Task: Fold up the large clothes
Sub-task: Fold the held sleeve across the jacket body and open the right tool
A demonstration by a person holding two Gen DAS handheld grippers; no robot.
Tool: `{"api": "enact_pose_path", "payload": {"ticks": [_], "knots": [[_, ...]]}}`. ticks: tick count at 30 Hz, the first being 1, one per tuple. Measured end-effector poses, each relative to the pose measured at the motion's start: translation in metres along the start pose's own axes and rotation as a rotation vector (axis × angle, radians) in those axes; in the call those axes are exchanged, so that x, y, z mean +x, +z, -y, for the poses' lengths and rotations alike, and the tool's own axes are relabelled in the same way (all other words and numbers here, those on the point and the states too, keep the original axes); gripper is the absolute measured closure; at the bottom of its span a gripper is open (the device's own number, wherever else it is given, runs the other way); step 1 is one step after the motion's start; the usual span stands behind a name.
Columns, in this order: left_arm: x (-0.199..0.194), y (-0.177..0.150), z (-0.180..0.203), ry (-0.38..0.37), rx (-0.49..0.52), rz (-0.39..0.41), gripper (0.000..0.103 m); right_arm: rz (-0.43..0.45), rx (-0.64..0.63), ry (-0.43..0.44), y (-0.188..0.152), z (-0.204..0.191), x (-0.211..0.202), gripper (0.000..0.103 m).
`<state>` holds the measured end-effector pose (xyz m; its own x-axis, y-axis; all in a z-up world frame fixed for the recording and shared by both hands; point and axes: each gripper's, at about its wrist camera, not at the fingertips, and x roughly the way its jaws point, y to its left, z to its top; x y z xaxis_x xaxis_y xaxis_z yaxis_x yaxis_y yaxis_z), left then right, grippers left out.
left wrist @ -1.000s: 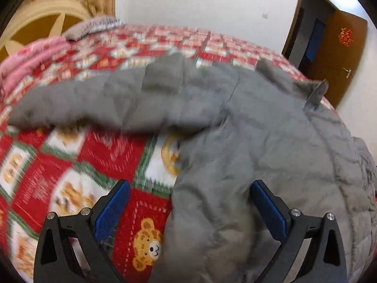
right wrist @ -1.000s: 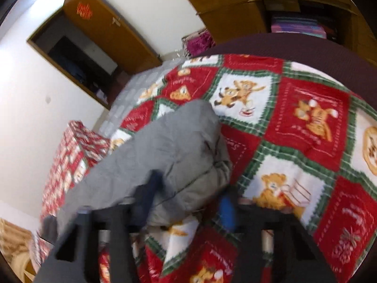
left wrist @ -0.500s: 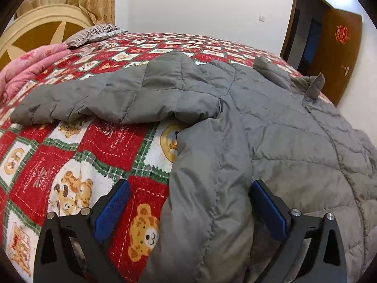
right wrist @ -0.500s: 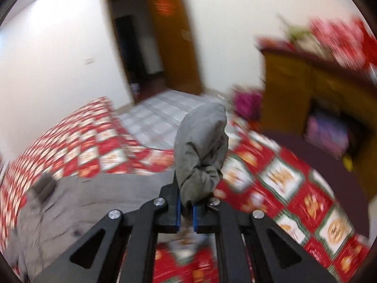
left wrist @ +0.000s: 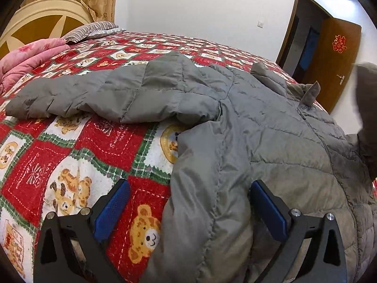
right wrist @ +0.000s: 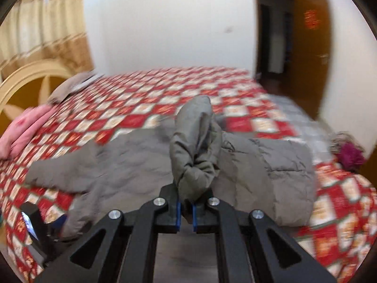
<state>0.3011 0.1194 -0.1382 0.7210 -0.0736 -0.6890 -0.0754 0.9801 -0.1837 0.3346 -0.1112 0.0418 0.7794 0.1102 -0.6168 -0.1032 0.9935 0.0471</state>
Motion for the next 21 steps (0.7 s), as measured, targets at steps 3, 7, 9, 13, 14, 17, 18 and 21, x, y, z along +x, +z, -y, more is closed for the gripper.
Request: {"api": "enact_pose_path", "payload": {"ticks": [3,7,9,13,14,17,18,21], "knots": [[-0.001,0.0,-0.003,-0.017,-0.01,0.01,0.001,-0.029,-0.017,0.089,-0.005,-0.037,0.028,0.095],[-0.002,-0.001,-0.005,-0.03,-0.017,0.019,0.001,-0.088,-0.02,0.234,-0.017,-0.071,0.073,0.094],[-0.002,-0.002,-0.006,-0.032,-0.018,0.022,0.001,-0.109,-0.02,0.294,-0.023,-0.088,0.088,0.092],[-0.002,-0.002,-0.007,-0.04,-0.02,0.028,0.001,-0.156,0.003,0.4,-0.029,-0.104,0.107,0.048],[-0.002,-0.002,-0.008,-0.041,-0.021,0.028,0.001,-0.154,0.022,0.437,-0.028,-0.104,0.104,0.042],[-0.002,-0.001,-0.007,-0.041,-0.021,0.027,0.001,-0.088,0.051,0.487,-0.017,-0.089,0.079,0.041],[-0.002,-0.002,-0.007,-0.04,-0.02,0.027,0.001,-0.053,0.058,0.486,-0.012,-0.077,0.065,0.041],[-0.002,-0.001,-0.007,-0.035,-0.018,0.022,0.001,0.003,0.064,0.315,-0.002,-0.037,0.044,0.048]]}}
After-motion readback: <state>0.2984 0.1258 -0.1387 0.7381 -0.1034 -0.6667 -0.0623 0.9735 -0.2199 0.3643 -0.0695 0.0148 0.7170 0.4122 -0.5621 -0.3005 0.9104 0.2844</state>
